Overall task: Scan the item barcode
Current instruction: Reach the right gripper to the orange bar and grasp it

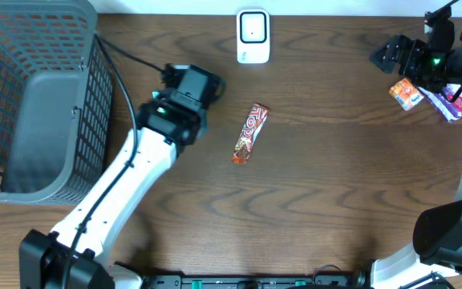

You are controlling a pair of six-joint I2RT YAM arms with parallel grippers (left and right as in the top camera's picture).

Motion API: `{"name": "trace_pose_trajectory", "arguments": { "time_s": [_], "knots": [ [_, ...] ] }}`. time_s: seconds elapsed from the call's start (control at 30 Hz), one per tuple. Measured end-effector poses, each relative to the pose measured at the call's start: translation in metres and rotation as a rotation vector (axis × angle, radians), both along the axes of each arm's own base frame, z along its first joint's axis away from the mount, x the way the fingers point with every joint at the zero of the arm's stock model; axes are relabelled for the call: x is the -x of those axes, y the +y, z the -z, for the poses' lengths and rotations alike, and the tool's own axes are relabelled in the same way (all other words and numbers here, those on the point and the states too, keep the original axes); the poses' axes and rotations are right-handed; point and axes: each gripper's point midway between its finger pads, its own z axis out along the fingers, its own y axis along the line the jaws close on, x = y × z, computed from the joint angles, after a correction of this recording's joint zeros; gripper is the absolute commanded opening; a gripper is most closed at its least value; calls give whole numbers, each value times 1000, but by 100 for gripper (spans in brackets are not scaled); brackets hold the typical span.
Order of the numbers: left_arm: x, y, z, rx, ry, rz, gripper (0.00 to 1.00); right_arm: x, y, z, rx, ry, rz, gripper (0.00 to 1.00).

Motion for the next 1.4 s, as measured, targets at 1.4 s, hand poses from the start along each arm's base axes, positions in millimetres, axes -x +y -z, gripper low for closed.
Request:
{"name": "trace_pose_trajectory", "arguments": {
  "time_s": [1.4],
  "knots": [
    [13,72,28,99,115,-298,98,42,240,155,-144,272,-178,90]
  ]
}}
